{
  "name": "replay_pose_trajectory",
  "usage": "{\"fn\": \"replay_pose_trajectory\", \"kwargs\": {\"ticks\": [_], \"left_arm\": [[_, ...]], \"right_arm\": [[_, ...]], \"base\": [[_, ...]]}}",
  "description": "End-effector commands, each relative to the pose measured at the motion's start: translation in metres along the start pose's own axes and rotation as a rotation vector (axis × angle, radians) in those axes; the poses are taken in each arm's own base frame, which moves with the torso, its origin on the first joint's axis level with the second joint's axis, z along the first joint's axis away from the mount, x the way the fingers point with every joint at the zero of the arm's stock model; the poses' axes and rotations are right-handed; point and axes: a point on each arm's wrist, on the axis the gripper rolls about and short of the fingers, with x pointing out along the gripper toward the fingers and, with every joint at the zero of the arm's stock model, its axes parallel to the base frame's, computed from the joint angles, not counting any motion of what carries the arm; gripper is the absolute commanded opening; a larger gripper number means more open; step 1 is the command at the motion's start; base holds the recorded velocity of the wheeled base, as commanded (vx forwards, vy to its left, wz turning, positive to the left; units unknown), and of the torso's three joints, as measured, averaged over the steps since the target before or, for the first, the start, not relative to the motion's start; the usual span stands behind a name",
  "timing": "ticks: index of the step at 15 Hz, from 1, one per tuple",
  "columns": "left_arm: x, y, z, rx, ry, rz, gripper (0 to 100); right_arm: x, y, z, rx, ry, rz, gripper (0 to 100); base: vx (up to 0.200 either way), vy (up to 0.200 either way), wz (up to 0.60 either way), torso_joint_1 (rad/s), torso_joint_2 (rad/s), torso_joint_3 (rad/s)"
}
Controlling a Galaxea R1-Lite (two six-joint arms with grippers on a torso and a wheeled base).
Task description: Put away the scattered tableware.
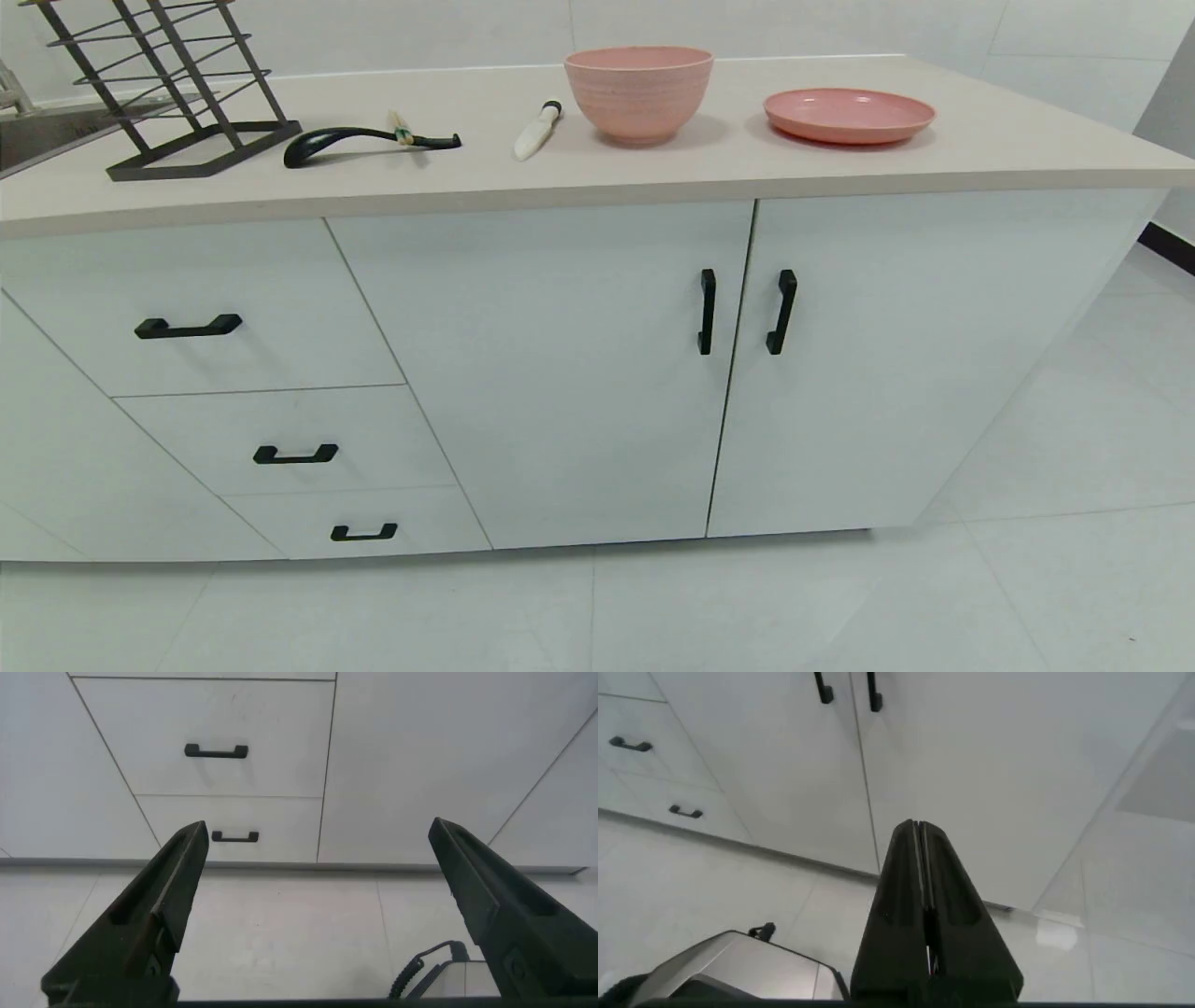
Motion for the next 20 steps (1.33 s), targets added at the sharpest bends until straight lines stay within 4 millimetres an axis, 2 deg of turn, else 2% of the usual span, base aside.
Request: {"fn": "replay_pose_trajectory", "kwargs": {"ticks": [1,3,5,8,11,12,15,16,20], "left_arm": [[0.0,0.0,0.0,0.0,0.0,0.001,100],[0.0,0.0,0.0,0.0,0.001,0.001,100],[0.0,0.0,0.0,0.0,0.0,0.001,100],[0.0,0.0,0.0,0.0,0.0,-0.001,100],[0.0,0.0,0.0,0.014,0.001,-0.001,100],[0.0,0.0,0.0,0.015,0.001,-0.001,100],[0.0,0.0,0.0,0.02,0.001,-0.002,100],[0.0,0.0,0.0,0.018,0.001,-0.002,100],[0.0,-0.001,0.0,0.021,-0.006,-0.044,100]], "right_arm": [[0.069,-0.02,0.036,0.018,0.13,0.09,100],[0.098,-0.028,0.027,-0.006,0.15,0.097,100],[0.132,-0.037,0.015,-0.041,0.075,0.129,100],[0.163,-0.04,-0.001,-0.107,0.012,0.225,100],[0.194,-0.032,0.004,-0.141,-0.072,0.328,100],[0.199,-0.03,0.004,-0.145,-0.088,0.351,100],[0.225,-0.018,-0.01,-0.197,-0.136,0.523,100],[0.232,-0.017,-0.014,-0.202,-0.13,0.544,100],[0.281,-0.005,-0.017,-0.214,-0.164,0.6,100]], "base": [[0.0,0.0,0.0,0.0,0.0,0.0],[0.0,0.0,0.0,0.0,0.0,0.0],[0.0,0.0,0.0,0.0,0.0,0.0],[0.0,0.0,0.0,0.0,0.0,0.0],[0.0,0.0,0.0,0.0,0.0,0.0],[0.0,0.0,0.0,0.0,0.0,0.0],[0.0,0.0,0.0,0.0,0.0,0.0],[0.0,0.0,0.0,0.0,0.0,0.0],[0.0,0.0,0.0,0.0,0.0,0.0]]}}
